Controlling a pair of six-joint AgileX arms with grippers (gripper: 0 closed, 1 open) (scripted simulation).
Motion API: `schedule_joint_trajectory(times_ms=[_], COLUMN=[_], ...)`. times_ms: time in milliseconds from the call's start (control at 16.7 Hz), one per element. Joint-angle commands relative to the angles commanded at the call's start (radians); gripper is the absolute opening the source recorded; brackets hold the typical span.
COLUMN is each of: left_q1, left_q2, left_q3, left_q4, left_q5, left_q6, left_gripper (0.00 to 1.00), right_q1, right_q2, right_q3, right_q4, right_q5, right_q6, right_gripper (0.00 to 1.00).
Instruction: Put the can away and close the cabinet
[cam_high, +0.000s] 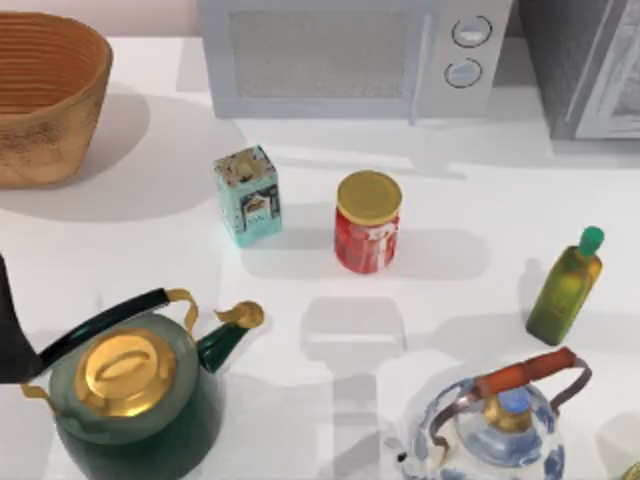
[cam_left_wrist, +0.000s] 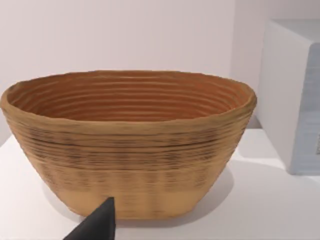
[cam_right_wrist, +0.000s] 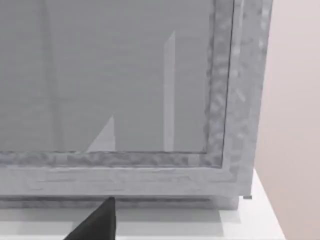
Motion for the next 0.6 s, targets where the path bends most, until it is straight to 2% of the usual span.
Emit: schedule_joint_trajectory(times_ms=[300,600], left_q1=[0.0,0.0], left_q2=[0.0,0.0], left_q3=[0.0,0.0], left_q4=[0.0,0.0], left_q5=[0.0,0.0], left_q6=[0.0,0.0], left_gripper=[1.0,1.0], right_q1=[-0.004,-0.018], right_q2=[-0.002,-0.041], right_q3=[0.151,0.499], right_q4=[-0.149,-0.539], right_q5=[-0.024,-0.048], right_q6=[-0.016,-0.04], right_gripper=[1.0,1.0])
